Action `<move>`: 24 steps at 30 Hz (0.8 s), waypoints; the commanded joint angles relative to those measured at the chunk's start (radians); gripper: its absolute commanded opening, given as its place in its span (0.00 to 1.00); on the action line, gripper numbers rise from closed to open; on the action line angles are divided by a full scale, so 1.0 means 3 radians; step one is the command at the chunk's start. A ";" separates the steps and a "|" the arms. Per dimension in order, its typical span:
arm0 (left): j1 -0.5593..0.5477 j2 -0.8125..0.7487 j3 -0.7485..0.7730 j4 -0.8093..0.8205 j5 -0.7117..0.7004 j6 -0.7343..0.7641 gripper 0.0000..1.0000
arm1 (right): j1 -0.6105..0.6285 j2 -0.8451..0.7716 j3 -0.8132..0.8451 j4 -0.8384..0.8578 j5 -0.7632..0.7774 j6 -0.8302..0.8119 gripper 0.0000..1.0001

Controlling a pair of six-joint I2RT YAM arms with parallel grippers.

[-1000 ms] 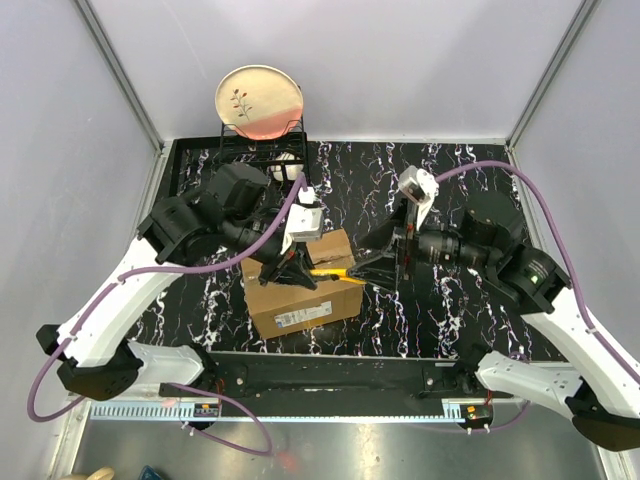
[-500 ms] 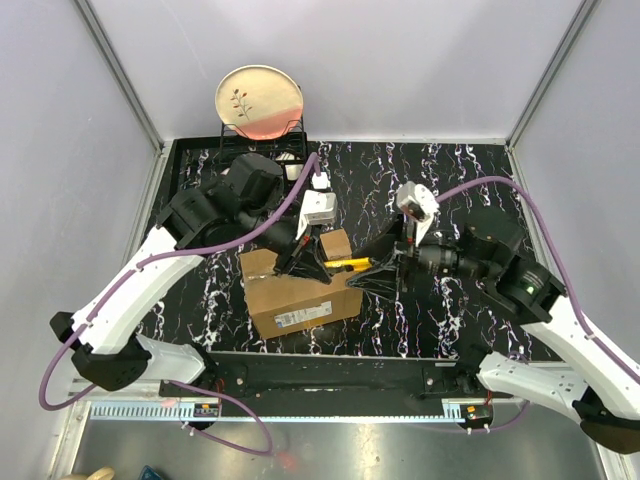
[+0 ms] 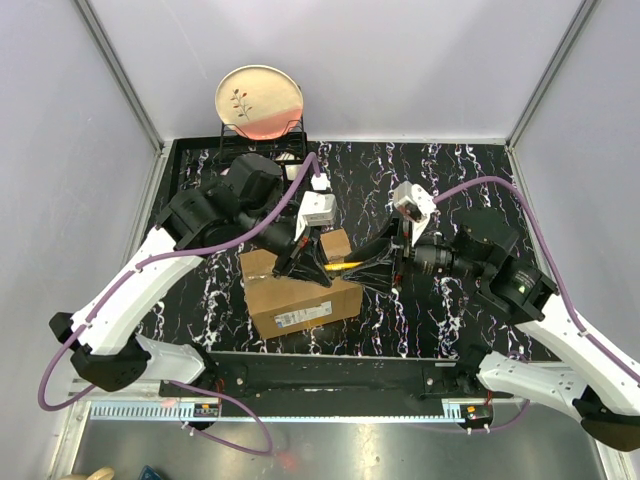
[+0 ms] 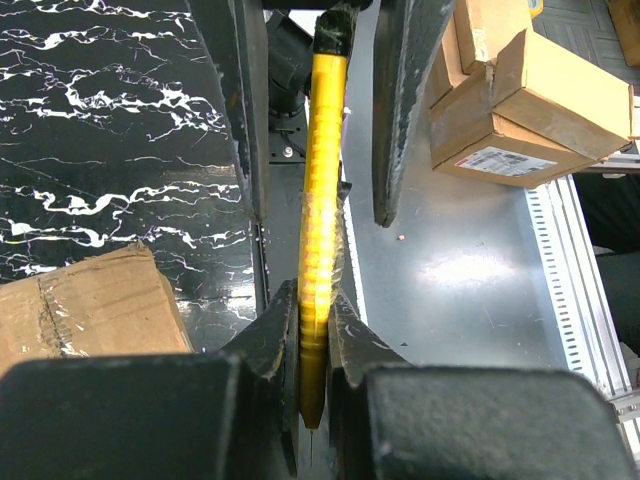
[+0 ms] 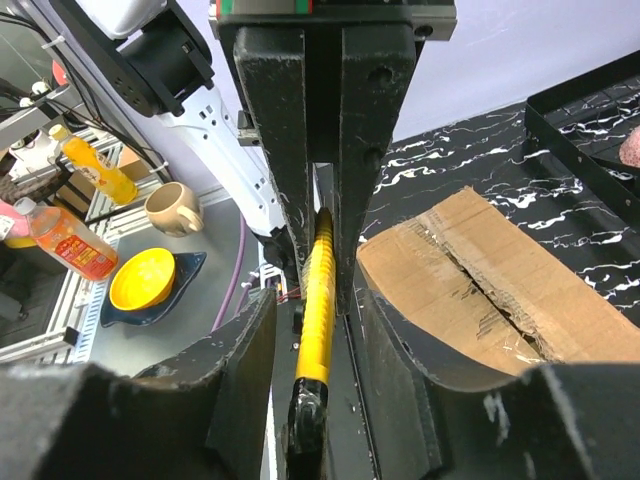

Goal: Unpack the express box
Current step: Cut the express box at the center of the board.

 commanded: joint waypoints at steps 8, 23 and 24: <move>0.0004 -0.0095 0.0015 0.0140 0.0076 -0.0031 0.00 | 0.0030 0.0029 0.0020 0.0226 -0.0054 0.0095 0.18; 0.0055 0.0064 0.0322 0.0145 0.0015 -0.0107 0.00 | 0.0055 -0.0078 -0.0205 0.0282 0.0033 0.0325 0.32; 0.0055 0.0064 0.0292 0.0155 0.0020 -0.0128 0.00 | 0.0066 -0.0078 -0.0215 0.0292 0.0038 0.0325 0.35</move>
